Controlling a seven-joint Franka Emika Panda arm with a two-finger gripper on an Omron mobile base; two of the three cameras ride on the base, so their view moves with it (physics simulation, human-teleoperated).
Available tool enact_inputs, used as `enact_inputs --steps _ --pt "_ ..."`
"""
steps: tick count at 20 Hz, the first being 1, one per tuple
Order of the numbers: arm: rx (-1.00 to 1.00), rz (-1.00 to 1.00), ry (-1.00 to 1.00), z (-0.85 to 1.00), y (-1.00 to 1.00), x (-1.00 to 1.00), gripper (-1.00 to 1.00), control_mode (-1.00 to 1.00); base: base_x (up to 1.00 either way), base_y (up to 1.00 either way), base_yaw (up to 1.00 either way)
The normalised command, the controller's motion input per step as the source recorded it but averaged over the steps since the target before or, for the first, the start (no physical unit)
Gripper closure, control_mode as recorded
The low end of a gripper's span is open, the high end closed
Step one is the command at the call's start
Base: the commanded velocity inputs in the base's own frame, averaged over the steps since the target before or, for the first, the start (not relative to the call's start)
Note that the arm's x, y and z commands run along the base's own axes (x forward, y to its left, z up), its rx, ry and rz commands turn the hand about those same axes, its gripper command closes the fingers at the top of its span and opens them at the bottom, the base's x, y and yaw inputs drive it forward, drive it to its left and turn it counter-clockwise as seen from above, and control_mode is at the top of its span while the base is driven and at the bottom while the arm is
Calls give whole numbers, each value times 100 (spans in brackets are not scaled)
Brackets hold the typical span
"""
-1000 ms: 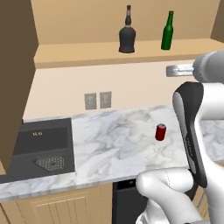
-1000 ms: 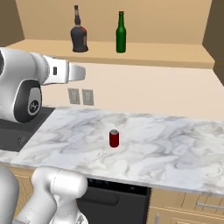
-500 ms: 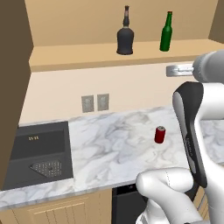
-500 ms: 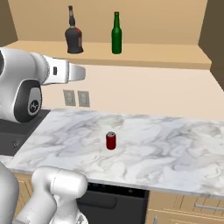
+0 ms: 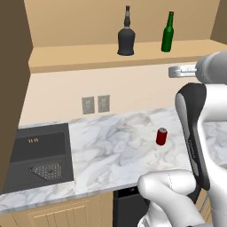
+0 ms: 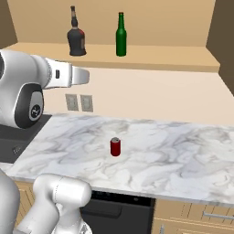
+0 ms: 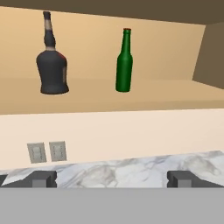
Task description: Sort all alcoholic drinks to one cabinet, and non-alcoholic drinks to the other.
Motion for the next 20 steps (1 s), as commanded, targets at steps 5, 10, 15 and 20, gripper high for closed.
enact_inputs --steps 5,10,15,20 --pt "0 0 0 0 0 0 -100 100 0 0 0" --pt "0 0 2 -15 0 -4 -100 -100 0 0 0" --pt "0 0 3 -29 0 -6 -100 -100 0 0 0" --pt "0 0 4 -21 0 -9 -100 -100 0 0 0"
